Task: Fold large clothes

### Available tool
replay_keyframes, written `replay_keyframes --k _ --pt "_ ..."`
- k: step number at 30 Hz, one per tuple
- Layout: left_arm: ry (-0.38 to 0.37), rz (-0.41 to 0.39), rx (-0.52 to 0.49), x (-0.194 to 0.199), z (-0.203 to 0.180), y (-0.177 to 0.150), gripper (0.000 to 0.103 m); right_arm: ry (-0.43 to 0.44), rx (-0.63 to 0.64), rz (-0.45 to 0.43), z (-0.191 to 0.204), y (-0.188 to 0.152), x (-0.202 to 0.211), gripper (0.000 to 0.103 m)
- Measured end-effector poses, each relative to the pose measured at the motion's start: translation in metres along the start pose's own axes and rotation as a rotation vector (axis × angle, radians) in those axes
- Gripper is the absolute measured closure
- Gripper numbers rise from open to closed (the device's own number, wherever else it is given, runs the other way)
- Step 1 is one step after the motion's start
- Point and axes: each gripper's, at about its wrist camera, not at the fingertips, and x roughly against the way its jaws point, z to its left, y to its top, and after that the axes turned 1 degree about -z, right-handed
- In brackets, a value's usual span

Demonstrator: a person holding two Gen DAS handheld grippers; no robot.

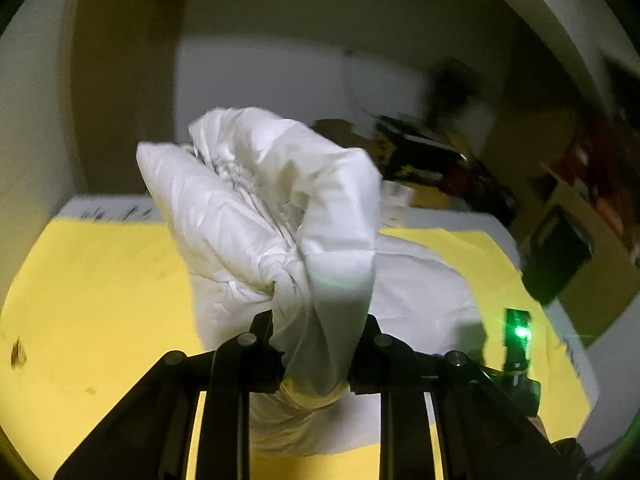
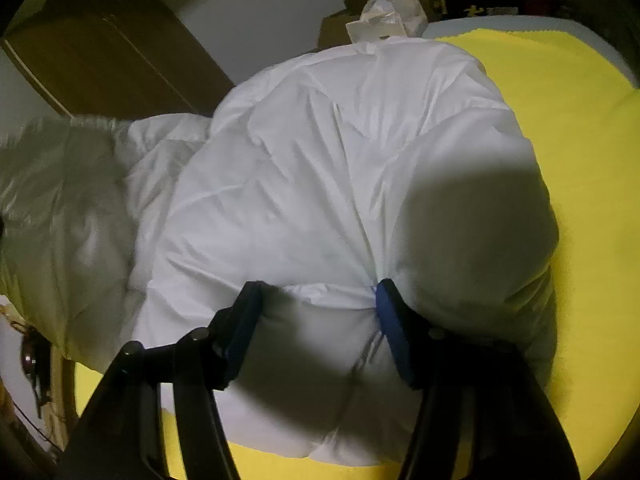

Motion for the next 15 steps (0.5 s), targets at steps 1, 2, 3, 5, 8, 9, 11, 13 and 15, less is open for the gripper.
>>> replay_keyframes --k 1,2,3,5,8,9,11,13,15 --pt "-0.014 0.007 -0.024 -0.004 -0.018 0.000 0.082 0.031 -0.002 0.000 -0.003 -0.002 0.002 0.039" --pt "-0.043 0.024 -0.055 -0.014 -0.045 -0.003 0.082 0.066 -0.005 -0.001 -0.005 -0.008 0.006 0.039" --pt "-0.062 0.039 -0.074 -0.023 -0.060 -0.005 0.082 0.112 -0.035 -0.018 -0.013 -0.008 0.015 0.039" --pt "-0.096 0.079 -0.116 -0.044 -0.095 -0.016 0.082 0.181 -0.137 -0.099 -0.033 -0.009 0.050 0.039" --pt "-0.134 0.137 -0.144 -0.074 -0.132 -0.039 0.082 0.083 -0.156 -0.225 -0.063 -0.015 0.103 0.038" --pt "-0.141 0.150 -0.154 -0.082 -0.142 -0.045 0.082 0.005 -0.164 -0.255 -0.076 -0.019 0.121 0.034" --pt "-0.151 0.176 -0.176 -0.102 -0.161 -0.061 0.082 -0.036 -0.176 -0.286 -0.097 -0.026 0.141 0.034" --pt "-0.159 0.179 -0.183 -0.122 -0.167 -0.072 0.082 -0.054 -0.195 -0.300 -0.117 -0.033 0.159 0.034" --pt "-0.166 0.177 -0.176 -0.135 -0.173 -0.073 0.082 -0.069 -0.207 -0.308 -0.131 -0.039 0.169 0.034"
